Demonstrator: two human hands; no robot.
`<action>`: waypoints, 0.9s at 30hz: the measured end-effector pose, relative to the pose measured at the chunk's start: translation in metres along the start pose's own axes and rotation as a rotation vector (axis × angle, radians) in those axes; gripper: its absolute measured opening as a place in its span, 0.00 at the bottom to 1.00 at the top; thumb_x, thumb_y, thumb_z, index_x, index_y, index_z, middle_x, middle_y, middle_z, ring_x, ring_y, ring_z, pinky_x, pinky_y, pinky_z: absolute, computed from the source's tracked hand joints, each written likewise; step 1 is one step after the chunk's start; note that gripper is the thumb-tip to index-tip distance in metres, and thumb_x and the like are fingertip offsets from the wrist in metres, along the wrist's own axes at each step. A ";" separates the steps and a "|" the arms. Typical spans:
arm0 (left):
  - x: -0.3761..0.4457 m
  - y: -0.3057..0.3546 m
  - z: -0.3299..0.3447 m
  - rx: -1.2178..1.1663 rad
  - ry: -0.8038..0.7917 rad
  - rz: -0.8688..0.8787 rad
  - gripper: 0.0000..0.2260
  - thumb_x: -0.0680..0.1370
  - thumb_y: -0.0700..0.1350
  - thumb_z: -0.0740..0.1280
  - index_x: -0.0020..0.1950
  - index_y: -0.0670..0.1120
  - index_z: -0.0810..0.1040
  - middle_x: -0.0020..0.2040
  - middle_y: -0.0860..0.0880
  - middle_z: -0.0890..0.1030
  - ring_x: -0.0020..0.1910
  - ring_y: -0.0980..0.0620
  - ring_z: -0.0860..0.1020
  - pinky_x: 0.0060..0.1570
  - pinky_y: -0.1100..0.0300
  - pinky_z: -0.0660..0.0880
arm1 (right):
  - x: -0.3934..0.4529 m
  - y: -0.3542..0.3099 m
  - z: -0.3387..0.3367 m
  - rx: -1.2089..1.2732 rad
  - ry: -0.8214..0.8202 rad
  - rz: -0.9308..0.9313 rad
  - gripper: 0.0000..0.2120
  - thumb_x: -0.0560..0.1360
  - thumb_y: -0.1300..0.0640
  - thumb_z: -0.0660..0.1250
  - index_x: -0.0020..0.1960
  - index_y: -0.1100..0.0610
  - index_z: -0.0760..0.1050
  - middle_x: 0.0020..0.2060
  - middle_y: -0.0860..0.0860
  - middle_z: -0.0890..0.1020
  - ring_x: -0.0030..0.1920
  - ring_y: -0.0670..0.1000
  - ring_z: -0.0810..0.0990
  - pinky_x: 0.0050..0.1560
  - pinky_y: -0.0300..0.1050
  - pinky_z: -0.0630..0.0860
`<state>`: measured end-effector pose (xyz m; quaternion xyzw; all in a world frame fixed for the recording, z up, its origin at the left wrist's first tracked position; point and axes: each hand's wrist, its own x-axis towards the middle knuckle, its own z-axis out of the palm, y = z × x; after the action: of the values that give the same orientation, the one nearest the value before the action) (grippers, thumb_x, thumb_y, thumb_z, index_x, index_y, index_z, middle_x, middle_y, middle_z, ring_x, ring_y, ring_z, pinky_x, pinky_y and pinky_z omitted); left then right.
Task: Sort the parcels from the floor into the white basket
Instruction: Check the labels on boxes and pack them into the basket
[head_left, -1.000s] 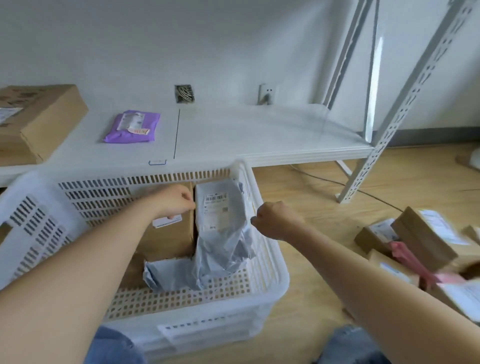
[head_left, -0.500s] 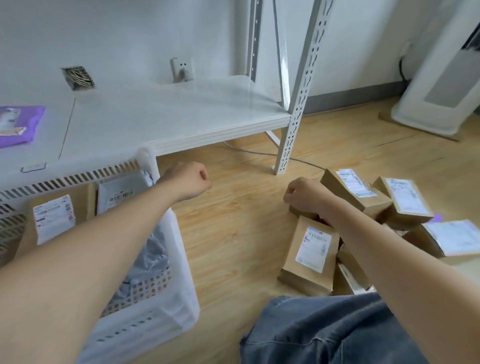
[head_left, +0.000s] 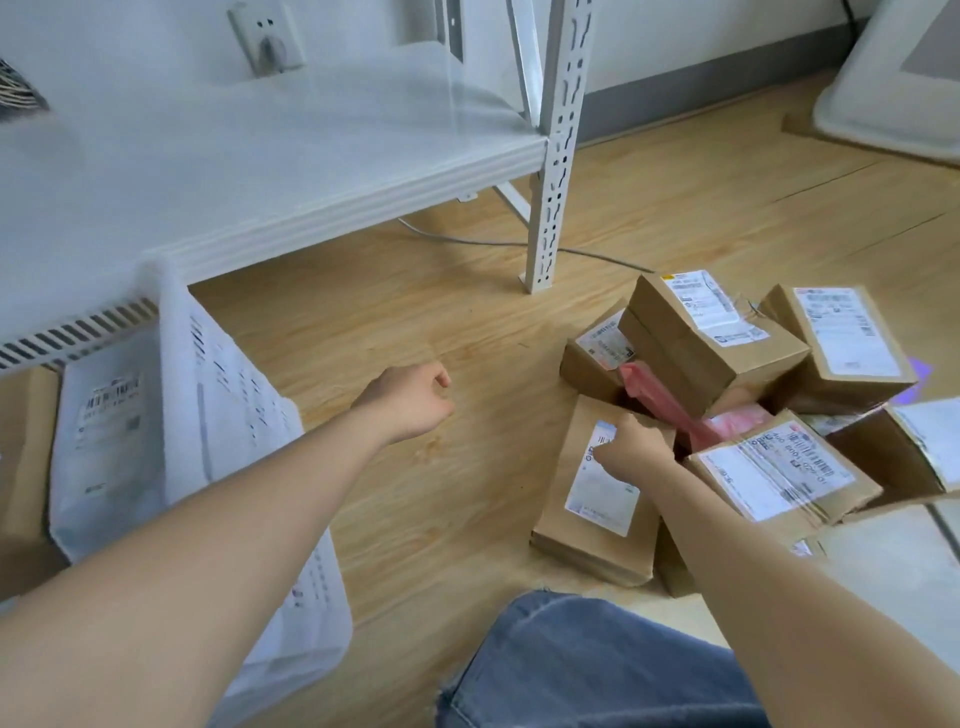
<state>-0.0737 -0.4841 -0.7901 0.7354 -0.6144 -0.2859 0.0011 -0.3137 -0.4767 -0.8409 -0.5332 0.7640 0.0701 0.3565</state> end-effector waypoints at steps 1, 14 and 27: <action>0.005 0.001 0.008 0.000 -0.020 -0.007 0.14 0.74 0.49 0.62 0.60 0.55 0.73 0.49 0.51 0.78 0.45 0.49 0.75 0.41 0.61 0.68 | 0.007 0.002 0.004 0.034 -0.013 0.029 0.25 0.76 0.58 0.58 0.71 0.59 0.57 0.65 0.62 0.67 0.63 0.63 0.70 0.61 0.53 0.71; 0.034 0.003 0.084 -0.013 -0.284 -0.036 0.20 0.78 0.44 0.59 0.69 0.54 0.61 0.49 0.47 0.77 0.39 0.47 0.75 0.37 0.56 0.70 | 0.025 0.015 0.058 0.142 0.072 0.133 0.30 0.73 0.57 0.59 0.72 0.47 0.52 0.71 0.56 0.49 0.63 0.64 0.60 0.65 0.55 0.60; 0.023 -0.026 0.129 -0.360 -0.368 -0.189 0.34 0.76 0.34 0.56 0.74 0.63 0.50 0.50 0.45 0.76 0.26 0.54 0.66 0.21 0.67 0.63 | 0.028 -0.004 0.095 0.645 -0.266 -0.156 0.46 0.72 0.63 0.68 0.72 0.33 0.42 0.71 0.53 0.63 0.61 0.52 0.69 0.53 0.46 0.71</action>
<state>-0.1024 -0.4536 -0.9173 0.7131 -0.4723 -0.5181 -0.0063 -0.2702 -0.4537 -0.9269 -0.4361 0.6508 -0.1332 0.6071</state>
